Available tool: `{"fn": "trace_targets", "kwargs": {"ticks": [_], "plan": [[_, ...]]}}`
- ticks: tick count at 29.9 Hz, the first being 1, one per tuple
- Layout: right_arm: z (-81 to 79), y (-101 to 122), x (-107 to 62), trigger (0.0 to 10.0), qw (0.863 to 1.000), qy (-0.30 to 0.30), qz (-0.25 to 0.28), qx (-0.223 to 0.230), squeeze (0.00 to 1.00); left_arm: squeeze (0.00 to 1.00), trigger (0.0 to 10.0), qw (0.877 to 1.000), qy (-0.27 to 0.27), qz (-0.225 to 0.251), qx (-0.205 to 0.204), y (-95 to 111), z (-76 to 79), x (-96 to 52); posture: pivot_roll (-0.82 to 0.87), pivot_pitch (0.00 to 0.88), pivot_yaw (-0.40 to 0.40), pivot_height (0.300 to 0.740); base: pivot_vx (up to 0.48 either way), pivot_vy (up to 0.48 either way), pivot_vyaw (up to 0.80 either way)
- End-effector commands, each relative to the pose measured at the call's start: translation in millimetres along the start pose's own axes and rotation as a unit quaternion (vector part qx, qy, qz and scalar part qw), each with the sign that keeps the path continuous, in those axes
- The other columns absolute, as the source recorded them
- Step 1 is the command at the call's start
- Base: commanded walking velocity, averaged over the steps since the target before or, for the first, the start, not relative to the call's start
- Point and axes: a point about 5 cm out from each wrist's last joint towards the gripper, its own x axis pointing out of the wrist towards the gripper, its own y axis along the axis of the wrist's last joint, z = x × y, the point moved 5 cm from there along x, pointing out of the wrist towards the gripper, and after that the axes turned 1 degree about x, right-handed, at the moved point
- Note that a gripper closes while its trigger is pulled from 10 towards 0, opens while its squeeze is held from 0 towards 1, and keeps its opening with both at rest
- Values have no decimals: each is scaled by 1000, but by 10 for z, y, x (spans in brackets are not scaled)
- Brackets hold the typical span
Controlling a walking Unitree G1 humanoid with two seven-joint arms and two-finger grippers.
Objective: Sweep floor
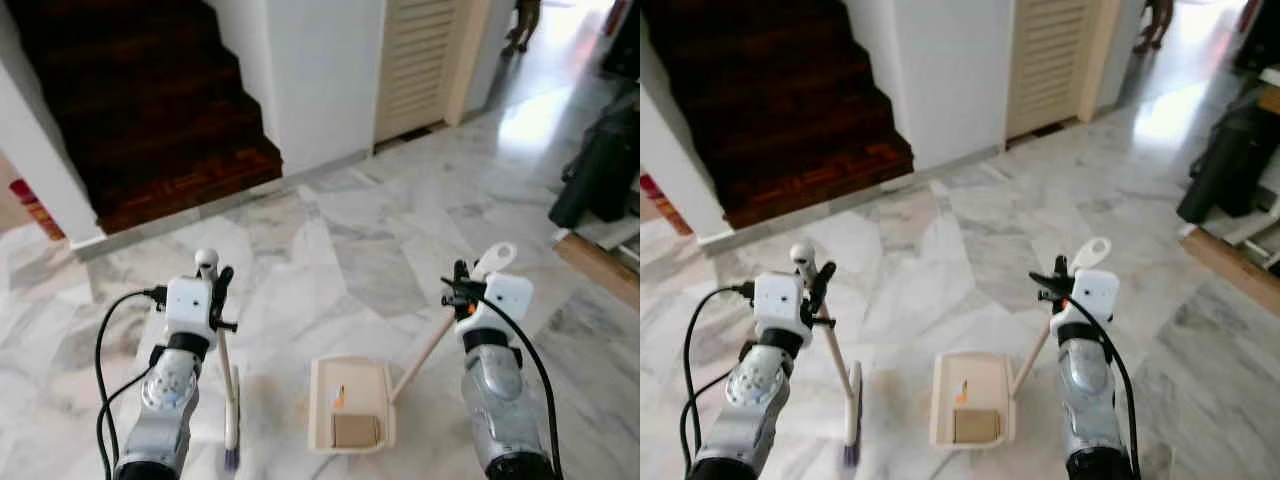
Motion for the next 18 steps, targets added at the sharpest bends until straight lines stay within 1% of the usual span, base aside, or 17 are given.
{"fn": "trace_targets", "kwargs": {"ticks": [1, 7, 18], "plan": [[-71, 177, 55, 10000, 999, 7, 31, 17, 0, 0, 10000, 1000, 0, 24, 5, 147, -23, 34, 84, 0, 53, 740, 0, 319, 0], [-126, 192, 83, 10000, 999, 16, 30, 18, 0, 0, 10000, 1000, 1, 25, 4, 149, -13, 21, 91, 0, 47, 740, 0, 322, 0], [-147, 185, 94, 10000, 999, 18, 24, 22, 0, 0, 10000, 1000, 4, 20, 2, 147, -4, 16, 98, 0, 41, 740, 0, 325, 0]]}}
